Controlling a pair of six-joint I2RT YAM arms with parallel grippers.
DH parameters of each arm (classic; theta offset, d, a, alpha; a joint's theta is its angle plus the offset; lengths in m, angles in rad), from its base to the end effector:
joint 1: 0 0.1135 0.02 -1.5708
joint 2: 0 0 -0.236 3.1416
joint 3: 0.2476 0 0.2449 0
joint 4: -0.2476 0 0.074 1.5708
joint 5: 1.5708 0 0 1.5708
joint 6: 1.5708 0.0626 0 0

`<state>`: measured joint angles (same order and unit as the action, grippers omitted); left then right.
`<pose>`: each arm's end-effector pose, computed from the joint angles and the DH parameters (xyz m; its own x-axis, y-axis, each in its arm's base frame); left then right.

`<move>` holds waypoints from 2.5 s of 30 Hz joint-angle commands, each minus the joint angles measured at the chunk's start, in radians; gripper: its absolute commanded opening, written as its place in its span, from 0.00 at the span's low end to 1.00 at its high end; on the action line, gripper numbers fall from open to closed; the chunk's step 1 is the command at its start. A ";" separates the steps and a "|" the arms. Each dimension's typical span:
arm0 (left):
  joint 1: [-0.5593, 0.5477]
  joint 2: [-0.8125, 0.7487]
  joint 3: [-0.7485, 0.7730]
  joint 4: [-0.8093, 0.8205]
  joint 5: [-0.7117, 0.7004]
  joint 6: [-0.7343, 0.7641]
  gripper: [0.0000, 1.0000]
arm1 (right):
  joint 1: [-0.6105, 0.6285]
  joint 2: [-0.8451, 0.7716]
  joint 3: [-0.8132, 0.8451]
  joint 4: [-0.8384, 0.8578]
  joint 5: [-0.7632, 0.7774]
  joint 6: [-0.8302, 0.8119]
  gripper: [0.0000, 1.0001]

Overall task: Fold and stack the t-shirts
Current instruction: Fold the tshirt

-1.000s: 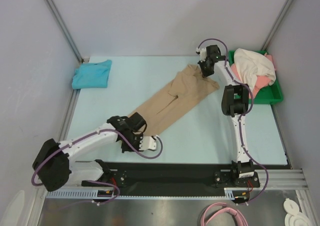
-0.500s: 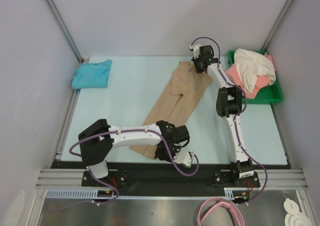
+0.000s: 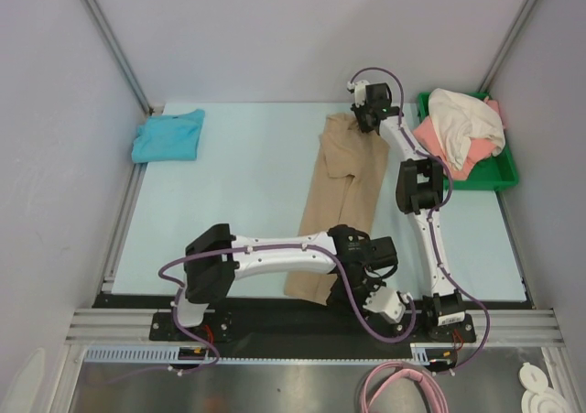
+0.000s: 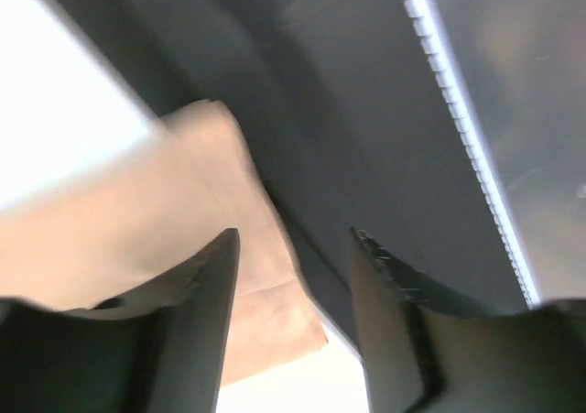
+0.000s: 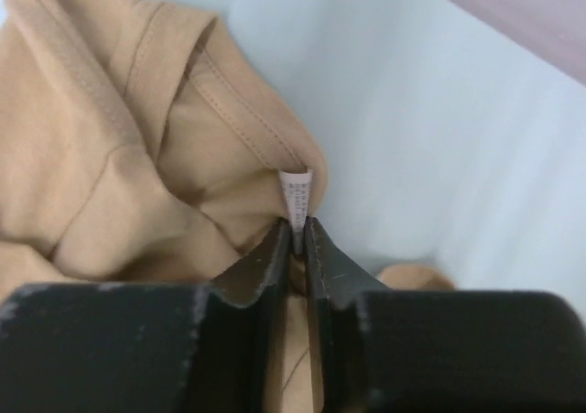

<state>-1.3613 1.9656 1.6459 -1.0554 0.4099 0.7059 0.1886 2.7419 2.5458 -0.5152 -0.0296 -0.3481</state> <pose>0.0547 -0.3775 0.1848 0.4372 0.8047 -0.4016 0.8273 -0.5350 -0.1714 0.5747 0.1116 0.1288 -0.5313 -0.4485 -0.7187 -0.4156 0.8773 -0.2402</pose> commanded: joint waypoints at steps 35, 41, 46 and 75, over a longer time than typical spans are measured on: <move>1.008 0.684 0.801 0.526 0.508 -0.876 0.67 | -0.120 -1.547 -1.521 0.081 -0.464 0.185 0.49; 1.010 0.723 0.801 0.544 0.438 -0.867 0.69 | -0.120 -1.530 -1.523 0.084 -0.471 0.182 0.49; 1.002 0.771 0.804 0.540 0.418 -0.861 0.63 | -0.120 -1.519 -1.530 0.095 -0.466 0.179 0.50; 1.022 0.782 0.775 0.555 0.408 -0.933 0.00 | -0.121 -1.513 -1.544 0.106 -0.420 0.164 0.50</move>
<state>-0.3519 2.7594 2.4233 -0.4889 0.8352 -0.2131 0.0681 1.2251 1.0058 -0.4358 -0.4587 -0.1669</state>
